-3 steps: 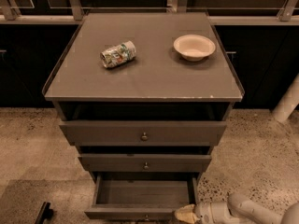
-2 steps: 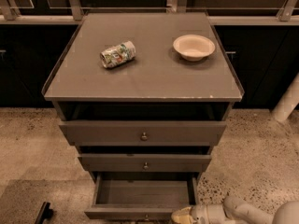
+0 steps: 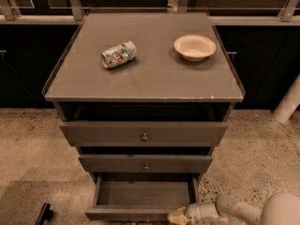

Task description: Close bottom drawer

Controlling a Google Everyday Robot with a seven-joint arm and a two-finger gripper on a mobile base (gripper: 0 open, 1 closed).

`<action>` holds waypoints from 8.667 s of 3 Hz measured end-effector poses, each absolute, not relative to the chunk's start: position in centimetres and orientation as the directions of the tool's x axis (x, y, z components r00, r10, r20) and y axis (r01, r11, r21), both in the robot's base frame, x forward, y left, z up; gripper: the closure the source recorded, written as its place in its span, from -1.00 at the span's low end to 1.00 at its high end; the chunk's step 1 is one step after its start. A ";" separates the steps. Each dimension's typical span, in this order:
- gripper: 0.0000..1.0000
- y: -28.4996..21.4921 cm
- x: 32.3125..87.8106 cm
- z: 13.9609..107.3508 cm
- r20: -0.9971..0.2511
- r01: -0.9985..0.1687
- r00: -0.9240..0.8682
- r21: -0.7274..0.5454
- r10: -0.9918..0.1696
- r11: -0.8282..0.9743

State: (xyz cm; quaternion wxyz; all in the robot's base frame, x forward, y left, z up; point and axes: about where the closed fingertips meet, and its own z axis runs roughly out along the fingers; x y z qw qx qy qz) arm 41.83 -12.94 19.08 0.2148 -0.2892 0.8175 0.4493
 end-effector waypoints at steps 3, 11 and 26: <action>1.00 -12.7 43.2 18.1 -0.621 -0.657 -0.741 0.594 -0.255 0.464; 1.00 -15.7 49.8 18.0 -0.720 -0.687 -0.684 0.583 -0.117 0.434; -1.00 -22.8 52.3 22.9 -0.763 -0.515 -0.645 0.384 -0.051 0.766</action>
Offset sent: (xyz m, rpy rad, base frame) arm 0.0387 0.0074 -0.0346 -0.0479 -0.0526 -0.1174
